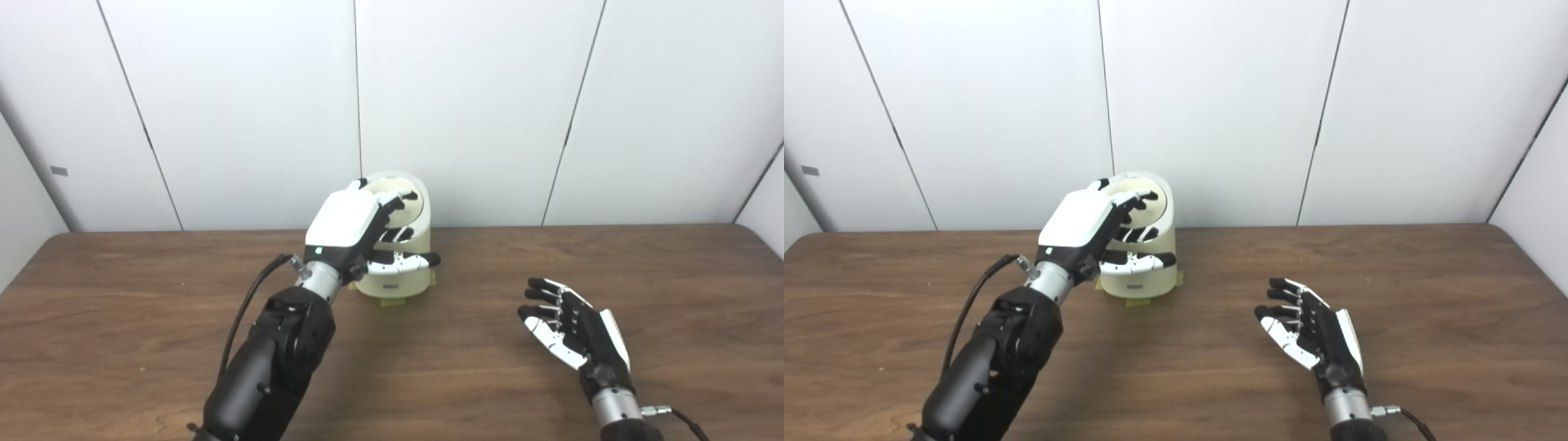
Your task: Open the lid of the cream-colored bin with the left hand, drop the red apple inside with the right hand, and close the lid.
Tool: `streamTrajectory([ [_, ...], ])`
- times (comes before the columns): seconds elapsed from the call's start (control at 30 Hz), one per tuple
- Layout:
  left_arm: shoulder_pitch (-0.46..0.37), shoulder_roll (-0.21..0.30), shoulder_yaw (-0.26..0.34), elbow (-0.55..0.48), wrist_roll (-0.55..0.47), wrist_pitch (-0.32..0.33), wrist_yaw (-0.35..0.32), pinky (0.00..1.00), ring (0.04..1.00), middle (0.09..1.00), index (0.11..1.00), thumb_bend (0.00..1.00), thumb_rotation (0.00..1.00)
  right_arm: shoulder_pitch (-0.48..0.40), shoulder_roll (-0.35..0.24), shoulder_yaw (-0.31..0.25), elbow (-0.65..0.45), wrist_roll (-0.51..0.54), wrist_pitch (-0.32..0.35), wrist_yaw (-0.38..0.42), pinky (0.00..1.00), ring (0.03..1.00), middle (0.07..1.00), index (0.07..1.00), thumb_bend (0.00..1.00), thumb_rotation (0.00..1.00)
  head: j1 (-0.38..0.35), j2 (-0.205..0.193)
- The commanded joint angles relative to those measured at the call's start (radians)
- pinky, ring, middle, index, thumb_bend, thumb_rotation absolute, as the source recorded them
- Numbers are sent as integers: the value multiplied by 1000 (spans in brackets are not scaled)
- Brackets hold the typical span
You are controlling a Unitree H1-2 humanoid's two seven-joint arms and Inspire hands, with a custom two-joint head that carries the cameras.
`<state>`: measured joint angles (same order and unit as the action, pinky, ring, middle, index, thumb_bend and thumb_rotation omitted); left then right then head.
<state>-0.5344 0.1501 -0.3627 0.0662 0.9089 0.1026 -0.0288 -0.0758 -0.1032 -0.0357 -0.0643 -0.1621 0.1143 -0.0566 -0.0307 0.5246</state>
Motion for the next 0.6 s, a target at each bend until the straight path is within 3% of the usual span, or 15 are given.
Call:
streamTrajectory([
  [0.0,-50,9,11,-16,18,-35,74,1000,993,989,990,638,799,-36,-6,-3,-33,1,-10,0,522,659,739,753,274,419,-1,1],
  [0.17,-47,20,11,-11,20,-43,96,1000,1000,1000,1000,593,919,-35,-8,0,-31,-3,-12,1,515,661,741,753,266,413,-1,0],
  [0.3,-31,24,24,-11,10,-55,127,1000,1000,1000,1000,549,930,-34,-10,3,-34,-10,0,4,533,665,743,754,272,441,-2,0],
  [0.4,3,18,57,-22,-25,-88,188,996,1000,1000,1000,483,939,-35,-9,1,-33,-5,2,6,536,664,739,751,273,424,3,-2],
  [0.57,69,21,109,-36,-85,-145,249,844,1000,1000,999,389,993,-36,-15,5,-27,-9,-9,10,532,662,738,749,269,405,0,-3],
])
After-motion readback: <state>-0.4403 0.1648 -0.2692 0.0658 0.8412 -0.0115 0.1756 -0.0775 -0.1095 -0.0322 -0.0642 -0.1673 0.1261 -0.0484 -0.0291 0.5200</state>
